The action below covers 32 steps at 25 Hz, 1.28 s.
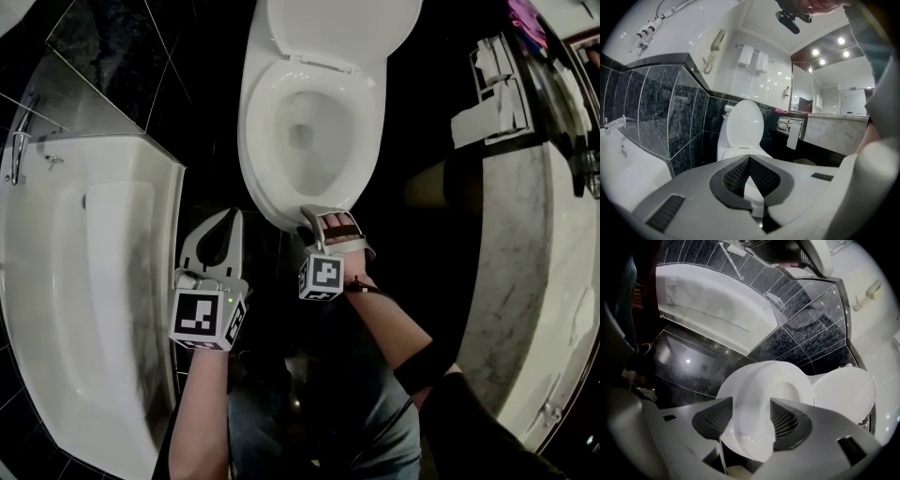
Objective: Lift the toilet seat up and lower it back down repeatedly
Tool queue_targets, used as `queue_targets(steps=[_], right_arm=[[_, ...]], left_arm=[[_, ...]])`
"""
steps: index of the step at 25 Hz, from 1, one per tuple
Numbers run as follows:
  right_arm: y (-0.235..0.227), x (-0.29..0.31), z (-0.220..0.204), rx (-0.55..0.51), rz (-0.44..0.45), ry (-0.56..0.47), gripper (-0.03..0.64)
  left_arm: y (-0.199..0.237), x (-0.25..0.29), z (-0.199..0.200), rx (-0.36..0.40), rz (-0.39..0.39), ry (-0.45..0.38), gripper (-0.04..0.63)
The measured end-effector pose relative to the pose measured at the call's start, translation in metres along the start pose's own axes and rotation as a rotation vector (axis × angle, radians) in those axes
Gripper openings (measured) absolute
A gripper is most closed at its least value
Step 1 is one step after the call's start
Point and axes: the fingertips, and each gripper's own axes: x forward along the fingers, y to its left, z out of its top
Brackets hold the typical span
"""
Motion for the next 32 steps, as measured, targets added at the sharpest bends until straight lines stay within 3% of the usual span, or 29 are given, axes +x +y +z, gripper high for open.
queue_targets(steps=[5, 7, 11, 22, 27, 32], right_arm=[[-0.006, -0.002, 0.001, 0.072, 0.012, 0.002, 0.258], [-0.006, -0.001, -0.001, 0.088, 0.033, 0.002, 0.224], [0.002, 0.003, 0.000, 0.043, 0.053, 0.017, 0.189], [-0.009, -0.015, 0.007, 0.062, 0.016, -0.029, 0.176], [-0.033, -0.051, 0.017, 0.087, 0.010, -0.052, 0.164], [-0.087, -0.105, 0.028, 0.119, -0.039, -0.085, 0.138]], left_arm=[[0.000, -0.003, -0.006, -0.006, 0.001, 0.019, 0.000], [0.000, -0.003, -0.007, -0.004, 0.001, 0.019, 0.000], [0.001, -0.002, -0.009, -0.008, 0.007, 0.013, 0.000], [0.000, -0.006, -0.001, -0.022, 0.031, 0.046, 0.000], [-0.007, -0.004, 0.032, -0.036, 0.041, 0.051, 0.000], [-0.019, -0.001, 0.096, -0.020, 0.041, 0.034, 0.001]])
